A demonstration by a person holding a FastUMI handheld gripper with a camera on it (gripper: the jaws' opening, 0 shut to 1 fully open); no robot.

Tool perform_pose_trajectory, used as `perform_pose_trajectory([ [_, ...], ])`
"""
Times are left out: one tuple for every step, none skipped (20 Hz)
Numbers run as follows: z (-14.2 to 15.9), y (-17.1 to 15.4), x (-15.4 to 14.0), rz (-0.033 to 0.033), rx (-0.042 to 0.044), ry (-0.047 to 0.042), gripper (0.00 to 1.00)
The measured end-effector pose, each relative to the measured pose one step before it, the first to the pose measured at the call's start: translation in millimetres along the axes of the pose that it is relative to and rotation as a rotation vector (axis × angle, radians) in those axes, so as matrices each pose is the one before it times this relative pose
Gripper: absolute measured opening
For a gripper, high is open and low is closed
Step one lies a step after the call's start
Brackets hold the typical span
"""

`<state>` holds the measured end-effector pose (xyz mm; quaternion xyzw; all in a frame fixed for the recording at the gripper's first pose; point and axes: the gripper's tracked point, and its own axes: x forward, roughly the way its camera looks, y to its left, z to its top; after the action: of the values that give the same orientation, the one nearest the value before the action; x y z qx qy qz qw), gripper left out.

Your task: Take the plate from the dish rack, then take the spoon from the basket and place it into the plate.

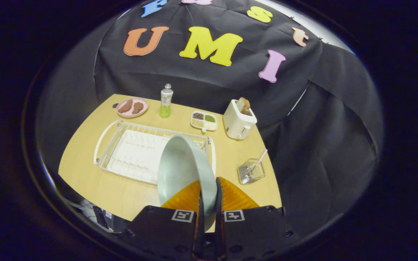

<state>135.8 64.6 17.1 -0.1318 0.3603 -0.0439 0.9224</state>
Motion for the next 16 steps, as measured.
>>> perform_pose_trajectory([
  [-15.19, 6.62, 6.58, 0.03641, 0.01022, -0.00327, 0.16],
  [-17.49, 7.72, 7.5, 0.04366, 0.00746, 0.00294, 0.16],
  [-17.96, 7.81, 9.33, 0.04713, 0.01269, 0.01357, 0.16],
  [-18.07, 3.84, 9.9, 0.04328, 0.01371, 0.0199, 0.16],
  [-15.88, 2.41, 9.88, 0.03533, 0.02284, 0.01833, 0.16],
  [-11.78, 0.03, 8.45, 0.03021, 0.02178, 0.0109, 0.17],
  [-9.88, 0.1, 8.19, 0.02318, 0.01789, 0.00613, 0.16],
  [-9.0, -0.84, 9.05, 0.01806, 0.01553, 0.00499, 0.16],
  [-7.07, -1.07, 7.92, 0.01977, 0.01315, 0.00609, 0.16],
  [-5.25, -1.61, 7.32, 0.02017, 0.01724, 0.00524, 0.16],
  [-1.22, -2.32, 7.61, 0.01483, 0.01918, -0.00148, 0.16],
  [0.18, -6.85, 6.17, -0.00067, 0.02507, -0.012, 0.16],
  [0.63, -9.02, 5.5, -0.00381, 0.02962, -0.01972, 0.16],
  [1.73, -2.92, 6.06, 0.02286, 0.02333, -0.02615, 0.17],
  [-2.51, 0.12, 7.44, 0.03097, 0.00873, -0.00893, 0.18],
  [-7.06, -0.34, 2.93, 0.03034, 0.00579, 0.00212, 0.18],
])
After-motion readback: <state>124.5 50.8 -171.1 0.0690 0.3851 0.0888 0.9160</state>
